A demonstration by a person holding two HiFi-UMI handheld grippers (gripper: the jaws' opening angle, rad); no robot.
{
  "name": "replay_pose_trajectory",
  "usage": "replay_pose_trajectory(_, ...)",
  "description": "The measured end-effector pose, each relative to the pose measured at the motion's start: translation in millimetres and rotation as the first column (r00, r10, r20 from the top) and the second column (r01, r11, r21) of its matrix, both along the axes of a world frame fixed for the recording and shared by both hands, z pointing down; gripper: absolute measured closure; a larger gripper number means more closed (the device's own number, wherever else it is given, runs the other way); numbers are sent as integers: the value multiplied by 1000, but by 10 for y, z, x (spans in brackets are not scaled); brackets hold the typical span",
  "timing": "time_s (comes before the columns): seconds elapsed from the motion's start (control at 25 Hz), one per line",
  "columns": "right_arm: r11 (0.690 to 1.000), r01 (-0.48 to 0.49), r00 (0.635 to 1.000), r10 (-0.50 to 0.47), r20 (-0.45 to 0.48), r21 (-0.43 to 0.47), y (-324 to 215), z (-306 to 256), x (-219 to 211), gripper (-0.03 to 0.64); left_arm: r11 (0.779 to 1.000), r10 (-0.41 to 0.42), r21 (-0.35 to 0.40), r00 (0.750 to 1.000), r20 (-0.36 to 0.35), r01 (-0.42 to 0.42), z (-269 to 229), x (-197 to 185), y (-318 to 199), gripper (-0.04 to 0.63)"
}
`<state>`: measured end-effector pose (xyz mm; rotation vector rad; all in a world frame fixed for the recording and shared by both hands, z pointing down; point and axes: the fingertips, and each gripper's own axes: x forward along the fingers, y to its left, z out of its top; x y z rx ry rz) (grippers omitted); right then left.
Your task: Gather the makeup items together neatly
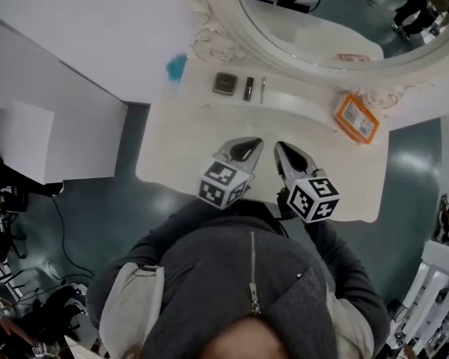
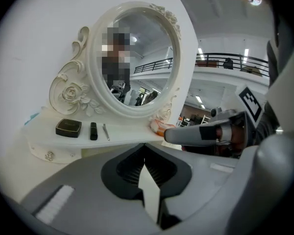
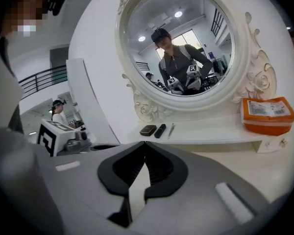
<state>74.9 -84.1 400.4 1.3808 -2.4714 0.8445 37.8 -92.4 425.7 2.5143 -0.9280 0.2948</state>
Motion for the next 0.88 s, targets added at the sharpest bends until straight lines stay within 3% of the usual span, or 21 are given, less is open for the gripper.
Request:
replay_pose_trajectory(0.12, 999, 10, 1000, -10, -5, 34, 158, -1, -4, 614, 999, 49, -9, 999, 7, -49, 36, 123, 117, 586)
replay_pose_trajectory(0.28, 996, -74, 996, 76, -38, 56, 251, 140, 34, 614, 996, 81, -29, 997, 17, -80, 152, 222, 235, 586)
replay_pose_trajectory(0.44, 995, -101, 994, 102, -39, 14, 330, 307, -50, 614, 996, 73, -55, 997, 23, -71, 251, 222, 274, 586)
replay_pose_trajectory(0.88, 979, -203, 977, 204, -59, 28, 275, 298, 130, 615, 999, 23, -50, 999, 42, -21, 282, 104, 195, 586)
